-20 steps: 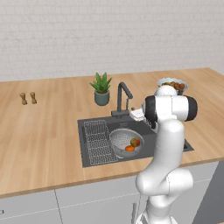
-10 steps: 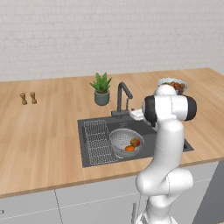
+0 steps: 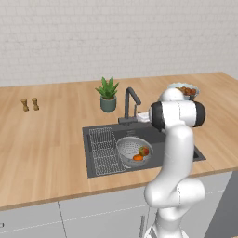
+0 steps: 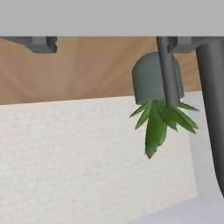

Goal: Put the colander in the sink, put the apple, orange in the colander, and turn on the sink faucet and pour water over the colander.

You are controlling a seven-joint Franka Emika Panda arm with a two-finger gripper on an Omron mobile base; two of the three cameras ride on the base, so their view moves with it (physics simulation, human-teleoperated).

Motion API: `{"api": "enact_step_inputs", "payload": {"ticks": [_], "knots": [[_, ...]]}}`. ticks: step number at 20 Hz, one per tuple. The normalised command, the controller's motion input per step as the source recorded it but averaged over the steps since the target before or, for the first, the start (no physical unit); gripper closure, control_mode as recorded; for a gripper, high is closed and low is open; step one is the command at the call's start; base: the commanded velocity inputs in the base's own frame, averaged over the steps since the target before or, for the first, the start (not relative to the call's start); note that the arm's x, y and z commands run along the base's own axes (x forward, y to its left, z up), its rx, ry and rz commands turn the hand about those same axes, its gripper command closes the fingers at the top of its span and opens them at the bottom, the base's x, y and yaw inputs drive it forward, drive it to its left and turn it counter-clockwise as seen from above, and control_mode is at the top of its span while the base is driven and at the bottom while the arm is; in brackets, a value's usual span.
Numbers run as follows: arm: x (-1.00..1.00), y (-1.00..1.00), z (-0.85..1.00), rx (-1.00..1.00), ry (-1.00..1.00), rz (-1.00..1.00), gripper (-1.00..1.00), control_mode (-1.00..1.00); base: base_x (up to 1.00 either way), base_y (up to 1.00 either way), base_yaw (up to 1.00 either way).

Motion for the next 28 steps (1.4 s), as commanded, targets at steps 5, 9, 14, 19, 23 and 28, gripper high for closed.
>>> {"api": "enact_step_inputs", "payload": {"ticks": [5, 9, 14, 19, 23, 28], "knots": [[0.13, 0.12, -0.02, 0.00, 0.00, 0.00, -1.00, -1.00, 0.00, 0.00, 0.00], [0.00, 0.16, 0.00, 0.00, 0.00, 0.00, -1.00, -1.00, 0.00, 0.00, 0.00], [0.00, 0.14, 0.00, 0.00, 0.00, 0.00, -1.00, -1.00, 0.00, 0.00, 0.00], [0.00, 0.15, 0.00, 0.00, 0.00, 0.00, -1.00, -1.00, 0.00, 0.00, 0.00], [0.01, 0.02, 0.00, 0.00, 0.00, 0.00, -1.00, -1.00, 0.00, 0.00, 0.00], [0.16, 0.00, 0.00, 0.00, 0.00, 0.00, -1.00, -1.00, 0.00, 0.00, 0.00]]}}
